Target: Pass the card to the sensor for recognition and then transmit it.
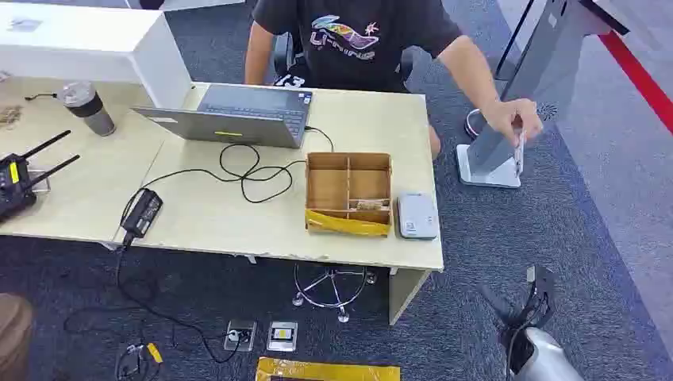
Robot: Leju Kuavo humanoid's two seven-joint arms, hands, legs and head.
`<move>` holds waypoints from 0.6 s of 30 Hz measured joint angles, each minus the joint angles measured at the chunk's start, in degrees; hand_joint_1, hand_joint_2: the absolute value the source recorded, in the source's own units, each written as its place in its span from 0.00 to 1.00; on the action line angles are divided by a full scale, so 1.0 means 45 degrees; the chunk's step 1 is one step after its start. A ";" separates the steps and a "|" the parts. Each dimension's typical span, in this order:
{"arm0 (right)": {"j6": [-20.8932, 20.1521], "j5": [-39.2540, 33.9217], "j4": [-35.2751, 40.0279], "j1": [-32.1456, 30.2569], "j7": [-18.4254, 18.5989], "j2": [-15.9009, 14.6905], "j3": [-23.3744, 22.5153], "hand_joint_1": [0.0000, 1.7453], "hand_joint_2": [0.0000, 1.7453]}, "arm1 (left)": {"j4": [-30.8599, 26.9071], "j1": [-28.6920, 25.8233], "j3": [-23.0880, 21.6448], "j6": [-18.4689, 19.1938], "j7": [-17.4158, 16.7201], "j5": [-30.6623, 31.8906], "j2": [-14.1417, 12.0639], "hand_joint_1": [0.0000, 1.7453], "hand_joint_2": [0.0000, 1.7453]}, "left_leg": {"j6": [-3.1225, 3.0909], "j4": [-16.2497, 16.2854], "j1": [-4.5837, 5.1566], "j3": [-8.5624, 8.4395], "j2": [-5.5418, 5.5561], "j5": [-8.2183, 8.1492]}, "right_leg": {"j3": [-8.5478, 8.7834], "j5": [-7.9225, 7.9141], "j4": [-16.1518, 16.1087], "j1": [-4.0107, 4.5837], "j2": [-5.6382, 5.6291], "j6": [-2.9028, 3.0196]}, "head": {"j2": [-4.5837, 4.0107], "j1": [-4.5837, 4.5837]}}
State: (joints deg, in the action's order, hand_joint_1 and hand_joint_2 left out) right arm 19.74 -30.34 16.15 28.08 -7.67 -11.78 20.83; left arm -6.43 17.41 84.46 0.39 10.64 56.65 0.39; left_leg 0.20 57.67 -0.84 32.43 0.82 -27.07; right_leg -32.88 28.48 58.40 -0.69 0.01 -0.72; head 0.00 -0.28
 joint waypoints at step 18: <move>0.0160 0.0374 0.1205 0.1712 -0.1545 -0.0632 -0.0738 0.00 1.00 | 0.0000 0.0076 0.0000 0.0087 0.0000 0.0151 -0.0039 0.00 1.00 | -0.0020 0.0002 0.0008 0.0003 0.0000 0.0016 | -0.0002 -0.0011 0.0003 -0.0008 0.0000 -0.0013 | 0.0000 0.0000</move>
State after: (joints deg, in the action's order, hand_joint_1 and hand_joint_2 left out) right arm 20.46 -28.65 21.58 35.78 -14.62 -14.62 17.51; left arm -6.43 17.75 84.46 0.79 10.64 57.33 0.22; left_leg 0.12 57.67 -0.81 32.45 0.82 -26.99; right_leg -32.89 28.42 58.41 -0.72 0.01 -0.77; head 0.00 -0.28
